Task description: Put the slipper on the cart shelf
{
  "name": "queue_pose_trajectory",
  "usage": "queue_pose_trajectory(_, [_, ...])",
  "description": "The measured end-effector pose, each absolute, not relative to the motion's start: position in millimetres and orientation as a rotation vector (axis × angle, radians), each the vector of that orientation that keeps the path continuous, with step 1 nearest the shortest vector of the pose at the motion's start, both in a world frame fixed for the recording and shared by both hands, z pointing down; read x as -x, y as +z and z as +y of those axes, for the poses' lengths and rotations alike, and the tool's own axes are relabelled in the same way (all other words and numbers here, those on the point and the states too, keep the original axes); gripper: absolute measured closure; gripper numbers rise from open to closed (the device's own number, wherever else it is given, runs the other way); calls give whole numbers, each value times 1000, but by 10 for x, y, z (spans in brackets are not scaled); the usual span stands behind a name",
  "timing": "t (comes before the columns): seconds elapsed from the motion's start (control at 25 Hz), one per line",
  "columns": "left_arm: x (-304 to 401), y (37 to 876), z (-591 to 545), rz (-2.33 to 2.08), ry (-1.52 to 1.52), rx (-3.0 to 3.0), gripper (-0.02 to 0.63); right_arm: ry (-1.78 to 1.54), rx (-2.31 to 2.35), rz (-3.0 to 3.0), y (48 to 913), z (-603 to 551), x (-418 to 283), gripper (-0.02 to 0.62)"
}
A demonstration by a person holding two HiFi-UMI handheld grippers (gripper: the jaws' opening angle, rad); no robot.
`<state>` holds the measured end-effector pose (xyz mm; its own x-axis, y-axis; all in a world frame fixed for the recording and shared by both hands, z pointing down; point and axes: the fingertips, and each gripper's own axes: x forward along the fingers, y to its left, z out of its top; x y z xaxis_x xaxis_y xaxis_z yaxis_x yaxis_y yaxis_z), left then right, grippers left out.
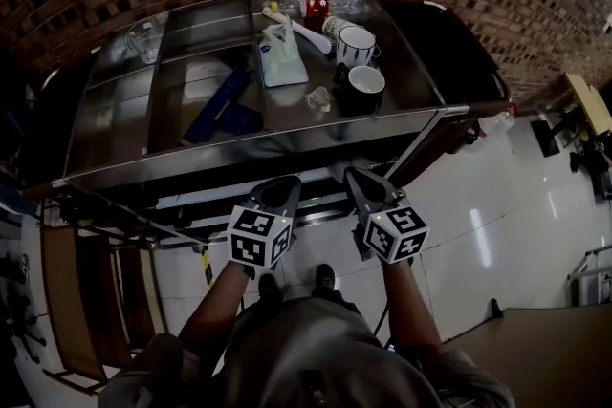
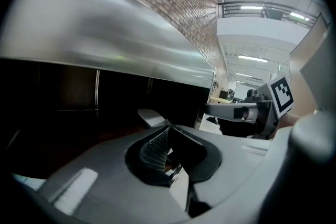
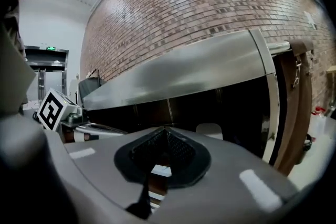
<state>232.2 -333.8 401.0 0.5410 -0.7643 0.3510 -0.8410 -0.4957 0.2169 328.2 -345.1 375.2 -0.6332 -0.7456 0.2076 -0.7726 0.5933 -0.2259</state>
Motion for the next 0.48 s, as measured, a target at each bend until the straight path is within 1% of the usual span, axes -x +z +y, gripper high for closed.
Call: queue_pose_trajectory(0.48, [-2368, 3917, -3354, -1309, 308, -2440, 598, 433, -1229, -2753, 3663, -3425, -3159, 595])
